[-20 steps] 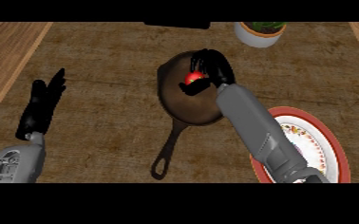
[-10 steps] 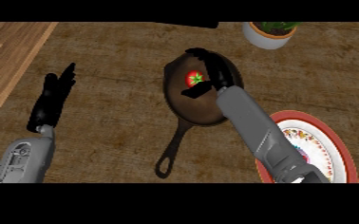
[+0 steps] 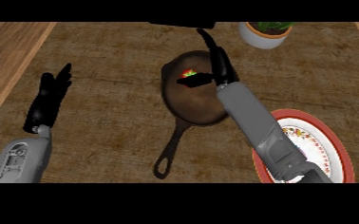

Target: Pick the tomato from the plate and place it in the pan

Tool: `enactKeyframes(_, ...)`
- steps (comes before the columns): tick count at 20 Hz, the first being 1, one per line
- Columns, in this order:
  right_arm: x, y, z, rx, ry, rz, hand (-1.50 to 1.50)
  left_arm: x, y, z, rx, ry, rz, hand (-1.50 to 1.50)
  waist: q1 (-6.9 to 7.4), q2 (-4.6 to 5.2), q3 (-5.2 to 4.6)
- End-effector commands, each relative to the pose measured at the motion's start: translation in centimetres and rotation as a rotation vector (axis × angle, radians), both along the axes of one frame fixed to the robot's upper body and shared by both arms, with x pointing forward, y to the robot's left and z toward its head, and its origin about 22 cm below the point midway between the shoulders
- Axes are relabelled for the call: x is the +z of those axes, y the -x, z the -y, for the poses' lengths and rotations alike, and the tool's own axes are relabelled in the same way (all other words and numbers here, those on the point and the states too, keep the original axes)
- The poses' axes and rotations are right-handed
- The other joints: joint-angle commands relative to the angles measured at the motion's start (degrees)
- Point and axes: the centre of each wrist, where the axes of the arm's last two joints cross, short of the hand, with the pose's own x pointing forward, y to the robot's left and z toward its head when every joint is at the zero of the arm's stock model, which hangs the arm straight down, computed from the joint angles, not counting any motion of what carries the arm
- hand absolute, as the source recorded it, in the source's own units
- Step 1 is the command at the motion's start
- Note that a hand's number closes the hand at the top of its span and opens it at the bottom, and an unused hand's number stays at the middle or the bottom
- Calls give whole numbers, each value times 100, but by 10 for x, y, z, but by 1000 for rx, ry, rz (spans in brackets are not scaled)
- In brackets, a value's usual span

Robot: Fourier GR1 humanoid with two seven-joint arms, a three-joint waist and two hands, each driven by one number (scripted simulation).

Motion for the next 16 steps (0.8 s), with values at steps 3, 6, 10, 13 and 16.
enactKeyframes(3, 3, -6, 4, -98, -98, -5, -150, -3, 17, -36, 57, 3, -9, 0, -270, -67, -9)
enactKeyframes(6, 9, -16, 38, -143, -113, -26, -150, -4, 25, -28, 74, -4, -21, 0, -504, -125, -11)
enactKeyframes(10, 24, -26, 78, -155, -150, 8, -150, -22, 38, -27, 87, -2, -28, 0, -588, -150, -13)
enactKeyframes(13, 23, -21, 141, -161, -168, 18, -150, -1, 28, -39, 127, -5, -23, 0, -661, -170, -11)
enactKeyframes(16, 9, -5, 179, -133, -166, 15, -150, -23, 42, -42, 123, 6, -28, 0, -716, -184, -16)
